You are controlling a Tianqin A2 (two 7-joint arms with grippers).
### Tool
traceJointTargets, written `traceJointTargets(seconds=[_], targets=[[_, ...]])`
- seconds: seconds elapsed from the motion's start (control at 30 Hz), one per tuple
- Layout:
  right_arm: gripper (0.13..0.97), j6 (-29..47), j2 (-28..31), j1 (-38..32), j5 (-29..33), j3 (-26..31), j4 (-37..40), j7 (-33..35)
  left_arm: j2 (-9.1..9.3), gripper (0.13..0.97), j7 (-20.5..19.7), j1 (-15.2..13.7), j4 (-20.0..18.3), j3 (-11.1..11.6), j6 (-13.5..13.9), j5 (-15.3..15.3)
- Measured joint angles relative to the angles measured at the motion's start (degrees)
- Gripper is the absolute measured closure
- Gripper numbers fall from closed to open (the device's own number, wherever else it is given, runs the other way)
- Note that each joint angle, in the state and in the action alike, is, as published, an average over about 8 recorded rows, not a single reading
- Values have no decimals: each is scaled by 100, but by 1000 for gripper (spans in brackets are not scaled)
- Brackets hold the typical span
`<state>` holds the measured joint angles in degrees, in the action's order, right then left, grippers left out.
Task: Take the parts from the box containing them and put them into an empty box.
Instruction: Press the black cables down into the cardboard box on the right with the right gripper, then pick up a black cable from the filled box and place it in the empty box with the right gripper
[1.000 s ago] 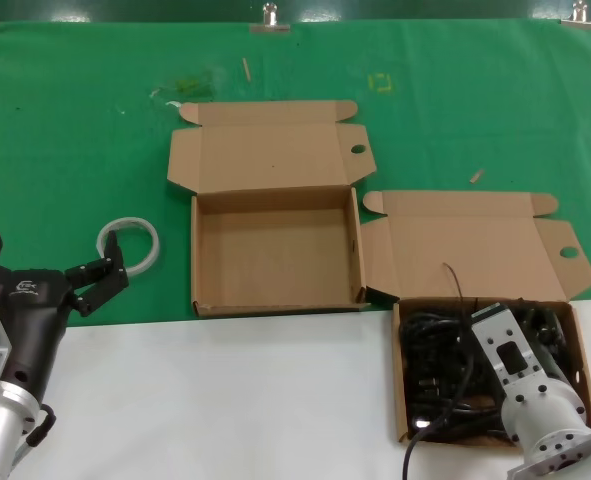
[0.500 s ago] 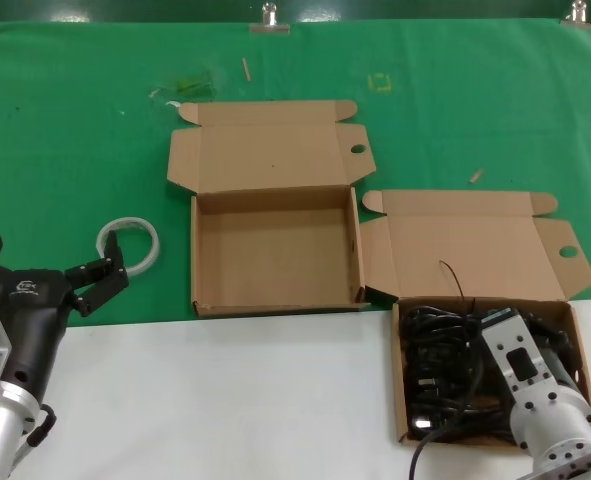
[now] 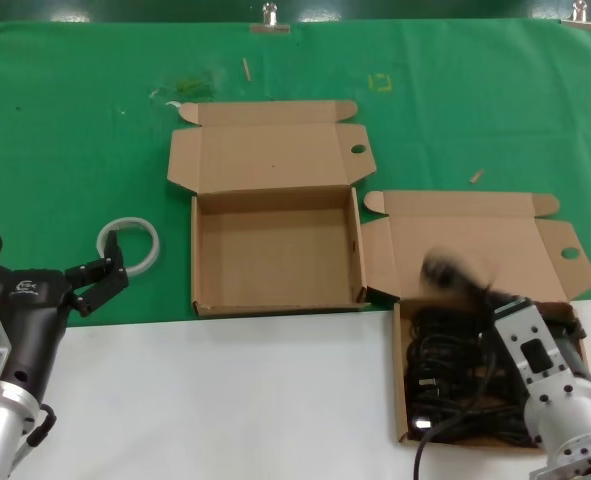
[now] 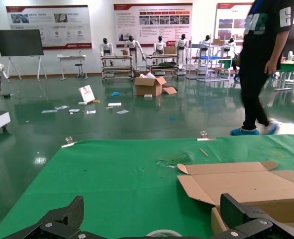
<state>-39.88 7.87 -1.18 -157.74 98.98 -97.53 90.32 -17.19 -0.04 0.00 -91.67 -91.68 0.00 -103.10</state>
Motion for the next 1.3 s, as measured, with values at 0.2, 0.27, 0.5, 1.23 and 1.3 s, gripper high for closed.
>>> traceJointTargets(seconds=[0.2,0.27,0.5,1.23,1.3], targets=[[925,-277,0,63,0,-16,-416,144,0,132,-1,0,0,0,0,1],[931,-418,0,87,0,8,-631,182,0,132,-1,0,0,0,0,1],[941,-785,0,-53,0,267,-1212,198,0,132,0,0,0,0,0,1],[941,1016,46,-2573,0,3109,1538,-2011,0,132,0,0,0,0,0,1],[941,1180,48,-2730,0,3288,1791,-2272,0,132,0,0,0,0,0,1]])
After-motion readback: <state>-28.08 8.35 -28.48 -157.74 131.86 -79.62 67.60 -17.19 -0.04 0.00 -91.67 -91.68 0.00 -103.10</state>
